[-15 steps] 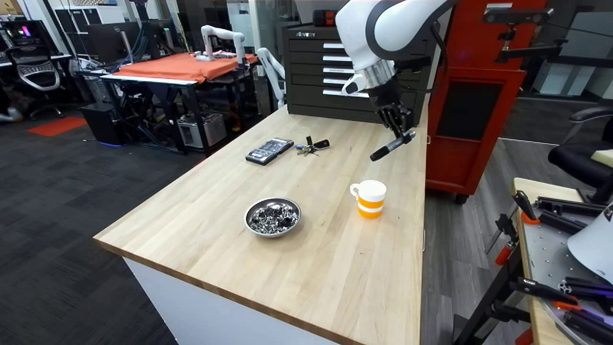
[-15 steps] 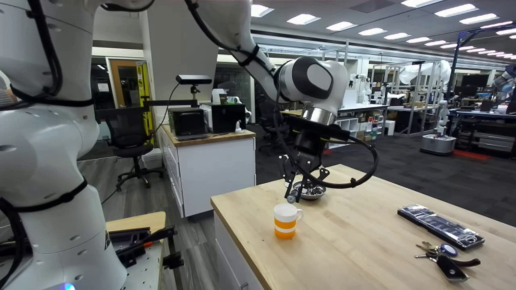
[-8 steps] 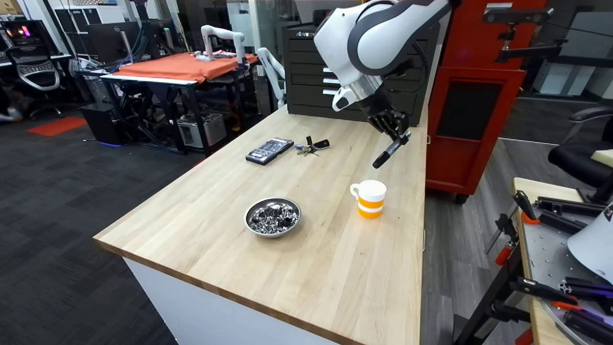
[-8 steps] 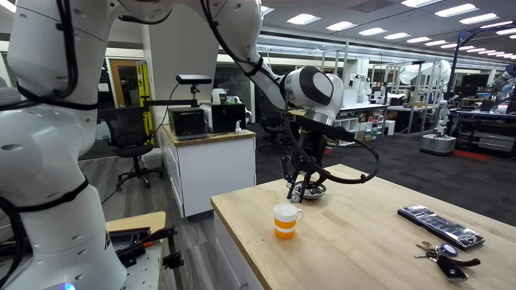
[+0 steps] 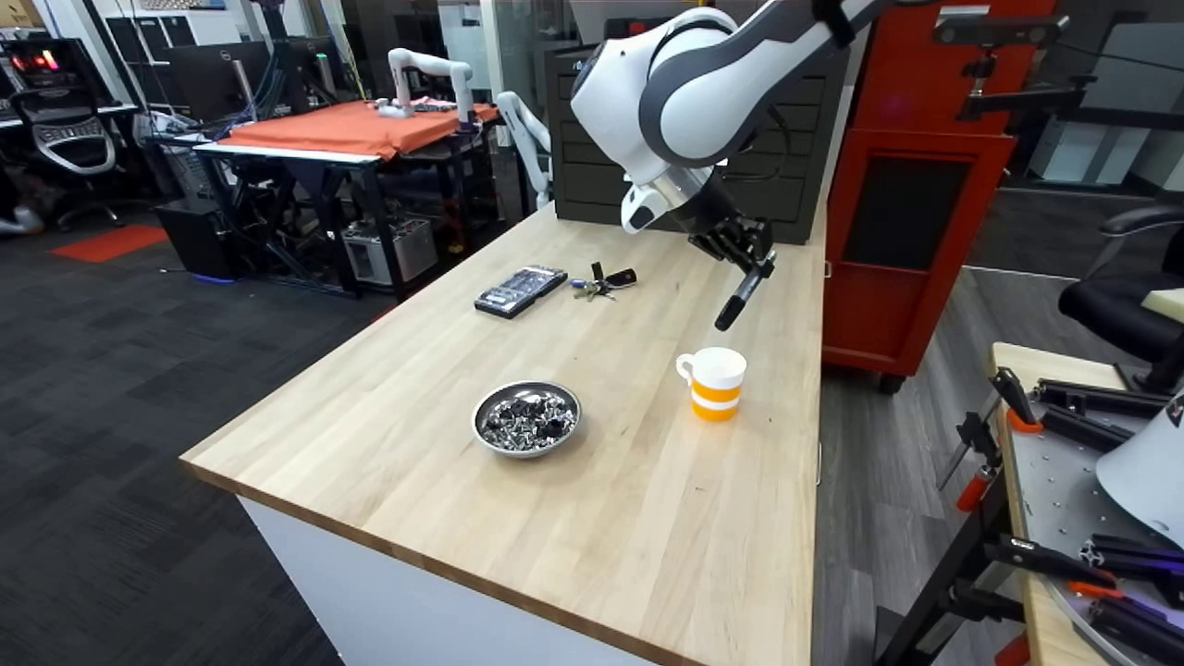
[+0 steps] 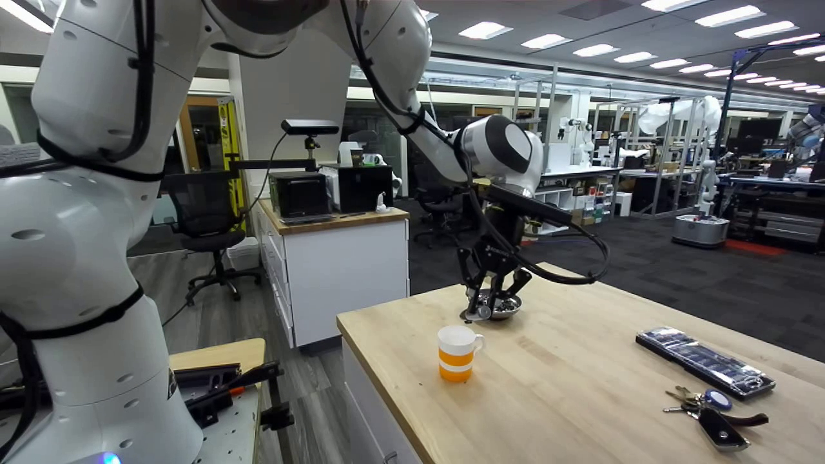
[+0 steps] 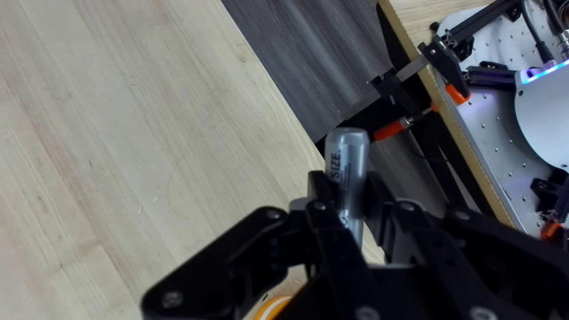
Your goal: Put the marker inside the mug cup
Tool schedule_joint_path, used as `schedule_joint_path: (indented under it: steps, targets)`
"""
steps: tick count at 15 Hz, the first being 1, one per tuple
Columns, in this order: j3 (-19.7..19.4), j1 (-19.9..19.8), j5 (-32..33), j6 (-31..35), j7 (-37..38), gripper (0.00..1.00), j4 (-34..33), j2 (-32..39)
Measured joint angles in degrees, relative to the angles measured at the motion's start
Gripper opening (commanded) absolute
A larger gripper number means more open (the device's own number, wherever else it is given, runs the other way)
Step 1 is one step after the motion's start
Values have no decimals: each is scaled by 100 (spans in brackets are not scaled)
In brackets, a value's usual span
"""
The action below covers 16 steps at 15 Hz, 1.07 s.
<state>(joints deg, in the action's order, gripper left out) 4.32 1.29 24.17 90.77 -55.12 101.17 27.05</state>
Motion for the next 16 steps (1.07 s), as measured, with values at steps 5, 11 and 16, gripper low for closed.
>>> schedule_joint_path:
  steps: [5,11,16]
  targets:
    - [77,130,104,-183,-170,6,-278,334]
    - [119,316,446,-533,-313,6,-482,683]
    - [139,500,790,-731,-383,6,-635,858]
